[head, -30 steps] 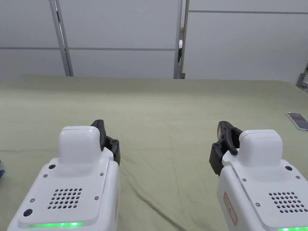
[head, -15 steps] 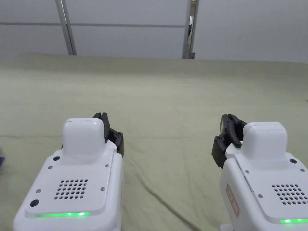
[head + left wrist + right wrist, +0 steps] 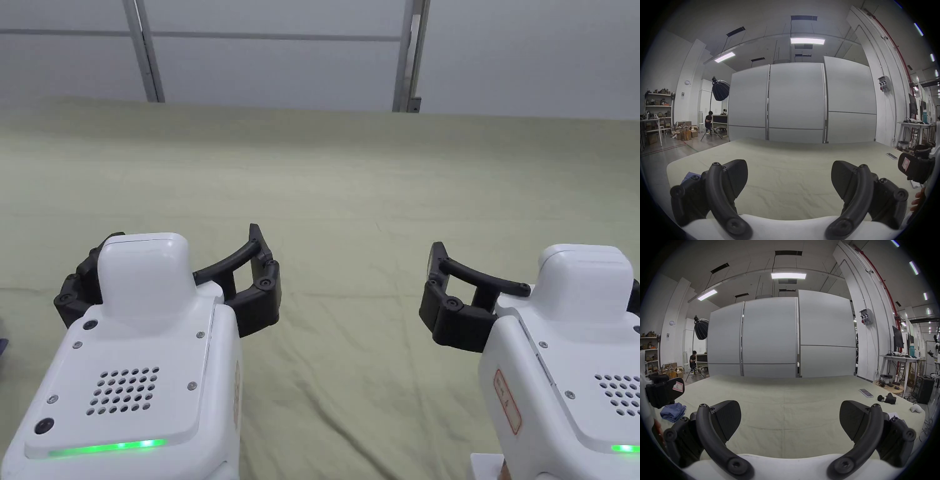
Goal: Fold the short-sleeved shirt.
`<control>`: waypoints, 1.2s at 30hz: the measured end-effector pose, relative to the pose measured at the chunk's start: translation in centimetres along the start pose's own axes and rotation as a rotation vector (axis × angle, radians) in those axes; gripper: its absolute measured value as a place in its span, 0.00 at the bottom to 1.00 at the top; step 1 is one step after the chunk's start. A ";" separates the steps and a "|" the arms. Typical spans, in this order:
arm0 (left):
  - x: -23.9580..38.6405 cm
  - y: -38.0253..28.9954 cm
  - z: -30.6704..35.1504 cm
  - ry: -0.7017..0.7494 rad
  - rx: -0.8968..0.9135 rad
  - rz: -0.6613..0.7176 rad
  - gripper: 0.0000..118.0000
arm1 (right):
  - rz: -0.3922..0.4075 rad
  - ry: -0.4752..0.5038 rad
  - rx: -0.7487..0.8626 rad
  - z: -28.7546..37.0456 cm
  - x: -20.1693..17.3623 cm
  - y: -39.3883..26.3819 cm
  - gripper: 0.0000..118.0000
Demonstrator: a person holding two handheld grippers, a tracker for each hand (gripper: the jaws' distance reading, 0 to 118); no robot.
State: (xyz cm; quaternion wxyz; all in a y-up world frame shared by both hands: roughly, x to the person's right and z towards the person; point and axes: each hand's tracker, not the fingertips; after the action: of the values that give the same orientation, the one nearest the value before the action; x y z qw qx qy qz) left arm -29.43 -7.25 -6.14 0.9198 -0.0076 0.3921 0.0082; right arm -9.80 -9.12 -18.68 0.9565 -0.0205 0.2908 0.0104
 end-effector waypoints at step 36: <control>0.5 0.0 -0.6 -0.019 0.006 -0.007 0.99 | 0.024 -0.020 0.017 -0.8 0.0 0.4 1.00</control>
State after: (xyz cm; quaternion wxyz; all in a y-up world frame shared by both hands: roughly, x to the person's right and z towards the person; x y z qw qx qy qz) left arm -29.54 -7.22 -6.90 0.9235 -0.0060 0.3834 0.0036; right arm -10.25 -8.73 -19.38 0.9593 -0.0088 0.2816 0.0195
